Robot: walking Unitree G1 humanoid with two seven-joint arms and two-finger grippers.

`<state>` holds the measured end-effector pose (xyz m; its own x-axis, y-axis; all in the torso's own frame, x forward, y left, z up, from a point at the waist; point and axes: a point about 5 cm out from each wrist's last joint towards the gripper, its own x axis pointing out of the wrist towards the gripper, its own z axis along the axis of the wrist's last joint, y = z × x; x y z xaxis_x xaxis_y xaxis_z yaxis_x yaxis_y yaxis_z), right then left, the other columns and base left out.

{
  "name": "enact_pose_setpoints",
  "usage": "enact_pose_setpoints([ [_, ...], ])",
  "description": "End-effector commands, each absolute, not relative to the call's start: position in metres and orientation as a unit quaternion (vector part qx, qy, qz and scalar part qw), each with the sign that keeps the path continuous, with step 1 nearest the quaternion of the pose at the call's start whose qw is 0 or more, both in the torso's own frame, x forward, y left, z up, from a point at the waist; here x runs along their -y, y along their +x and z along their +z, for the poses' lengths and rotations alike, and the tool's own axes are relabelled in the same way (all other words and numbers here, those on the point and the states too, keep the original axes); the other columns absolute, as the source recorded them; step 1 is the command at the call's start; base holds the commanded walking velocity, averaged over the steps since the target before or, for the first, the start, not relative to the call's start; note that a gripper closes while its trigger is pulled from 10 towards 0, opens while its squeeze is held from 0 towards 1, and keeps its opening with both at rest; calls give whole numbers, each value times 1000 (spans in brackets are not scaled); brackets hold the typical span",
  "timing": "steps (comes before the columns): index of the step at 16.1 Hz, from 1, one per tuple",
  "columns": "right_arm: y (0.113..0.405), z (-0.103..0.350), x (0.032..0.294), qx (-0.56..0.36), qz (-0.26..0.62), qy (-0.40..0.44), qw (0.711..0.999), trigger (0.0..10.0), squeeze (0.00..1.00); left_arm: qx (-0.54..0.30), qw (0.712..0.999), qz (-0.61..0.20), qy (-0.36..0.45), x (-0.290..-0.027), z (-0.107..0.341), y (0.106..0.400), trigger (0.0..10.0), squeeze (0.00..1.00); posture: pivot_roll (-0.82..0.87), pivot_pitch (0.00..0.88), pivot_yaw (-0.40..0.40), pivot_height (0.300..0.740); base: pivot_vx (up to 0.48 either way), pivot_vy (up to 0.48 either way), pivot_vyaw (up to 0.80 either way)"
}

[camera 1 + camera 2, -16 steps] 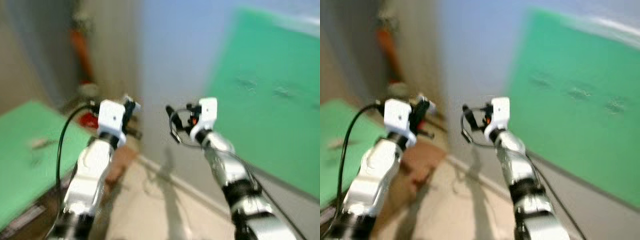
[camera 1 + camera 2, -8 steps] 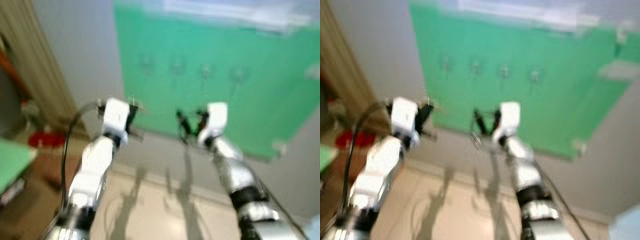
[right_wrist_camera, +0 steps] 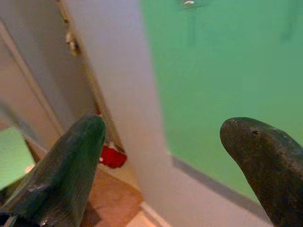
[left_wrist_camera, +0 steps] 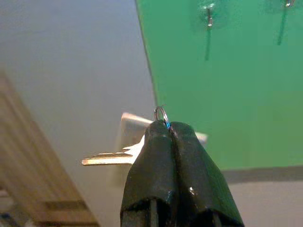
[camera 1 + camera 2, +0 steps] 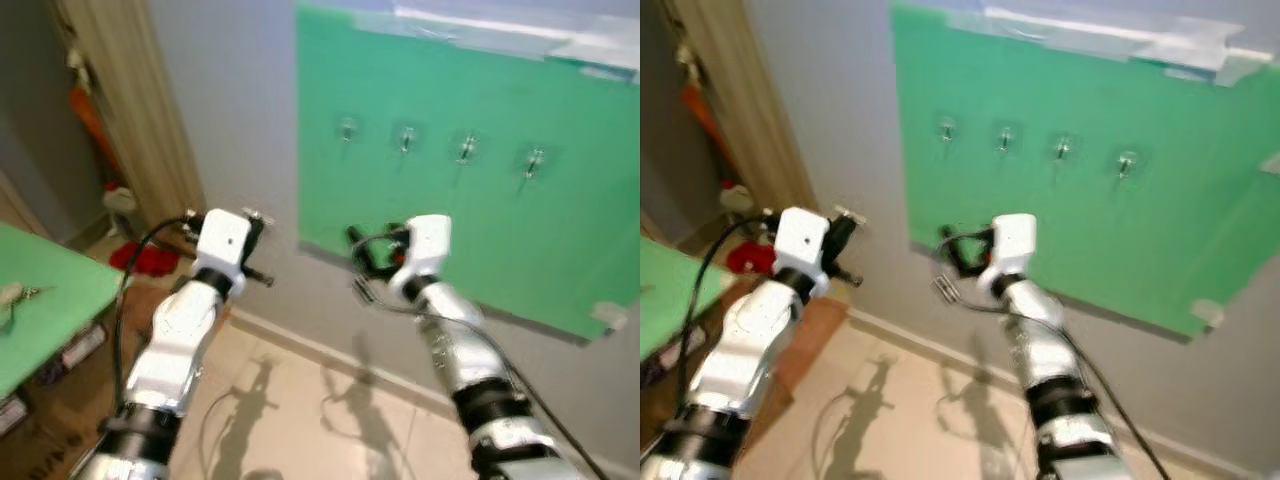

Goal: Hang keys on a hook

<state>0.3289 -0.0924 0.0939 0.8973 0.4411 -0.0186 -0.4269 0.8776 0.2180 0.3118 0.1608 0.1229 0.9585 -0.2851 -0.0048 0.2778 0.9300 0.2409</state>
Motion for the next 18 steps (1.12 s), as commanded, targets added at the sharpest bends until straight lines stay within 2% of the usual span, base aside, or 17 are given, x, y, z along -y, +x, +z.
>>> enact_pose_setpoints([
  [1, 330, 96, 105, -29, 212, 95, 972, 10000, 0, 39, 978, -165, 119, -151, 135, 318, 0, 0, 91, 0, 25, 740, 0, 0, -663],
  [3, 329, 98, 107, -20, 203, 100, 974, 10000, 0, 51, 976, -173, 121, -149, 139, 319, 0, 0, 86, 0, 29, 740, 0, 0, -684],
  [9, 327, 97, 111, -19, 191, 93, 977, 10000, 0, 49, 976, -174, 121, -146, 138, 322, 0, 0, 71, 0, 42, 740, 0, 0, 0],
  [12, 326, 96, 110, -23, 191, 91, 977, 10000, 0, 44, 977, -173, 118, -147, 136, 324, 0, 0, 69, 0, 44, 740, 0, 421, 0],
  [18, 326, 96, 111, -26, 191, 92, 977, 10000, 0, 47, 977, -170, 119, -148, 137, 325, 0, 0, 69, 0, 44, 740, 0, 465, -781],
])
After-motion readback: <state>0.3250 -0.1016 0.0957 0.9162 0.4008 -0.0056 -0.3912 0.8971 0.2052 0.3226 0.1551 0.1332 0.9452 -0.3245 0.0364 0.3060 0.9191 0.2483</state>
